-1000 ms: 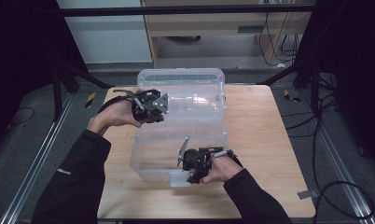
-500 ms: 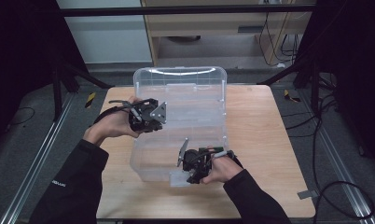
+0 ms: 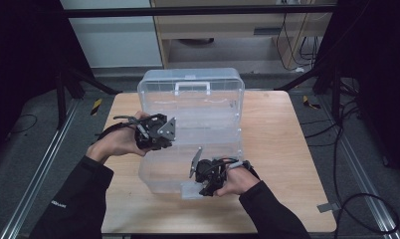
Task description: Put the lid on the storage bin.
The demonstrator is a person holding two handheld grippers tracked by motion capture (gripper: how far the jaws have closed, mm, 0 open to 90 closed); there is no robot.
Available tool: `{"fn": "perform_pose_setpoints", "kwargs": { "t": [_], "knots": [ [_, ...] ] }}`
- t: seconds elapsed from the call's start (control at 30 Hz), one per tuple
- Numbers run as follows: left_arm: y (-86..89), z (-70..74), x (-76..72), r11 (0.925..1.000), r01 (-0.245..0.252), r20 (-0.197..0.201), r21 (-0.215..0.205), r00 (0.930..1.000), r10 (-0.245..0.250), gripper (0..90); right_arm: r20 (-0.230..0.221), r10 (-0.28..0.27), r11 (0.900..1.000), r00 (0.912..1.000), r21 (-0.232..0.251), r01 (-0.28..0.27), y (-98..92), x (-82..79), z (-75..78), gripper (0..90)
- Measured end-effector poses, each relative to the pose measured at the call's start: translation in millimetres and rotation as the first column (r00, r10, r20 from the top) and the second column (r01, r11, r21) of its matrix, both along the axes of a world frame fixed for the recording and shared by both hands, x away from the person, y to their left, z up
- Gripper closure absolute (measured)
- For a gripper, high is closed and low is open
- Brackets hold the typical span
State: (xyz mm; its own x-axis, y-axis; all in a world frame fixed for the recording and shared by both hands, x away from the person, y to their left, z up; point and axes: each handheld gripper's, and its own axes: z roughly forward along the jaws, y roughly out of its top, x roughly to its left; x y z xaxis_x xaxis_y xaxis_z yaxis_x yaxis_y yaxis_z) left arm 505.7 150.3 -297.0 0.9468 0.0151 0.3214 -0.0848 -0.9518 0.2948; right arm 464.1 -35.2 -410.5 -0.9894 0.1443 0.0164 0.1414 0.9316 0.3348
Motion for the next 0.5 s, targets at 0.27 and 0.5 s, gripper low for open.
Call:
{"fn": "perform_pose_setpoints", "kwargs": {
  "t": [0.27, 0.5],
  "knots": [
    [0.8, -2.9, -5.9, 1.0000, -0.006, 0.000, -0.003, 1.0000, 0.006, 87.4, 0.003, -0.014, 1.000, 0.9999, 0.003, 0.014, -0.4, -1.5, 0.7, 60.0],
    [0.7, -3.3, -8.3, 1.0000, -0.005, -0.007, -0.006, 1.0000, 0.005, 87.4, 0.013, -0.036, 0.999, 0.9992, 0.023, 0.036, -3.5, -3.8, 4.6, 59.3]
  ]
}}
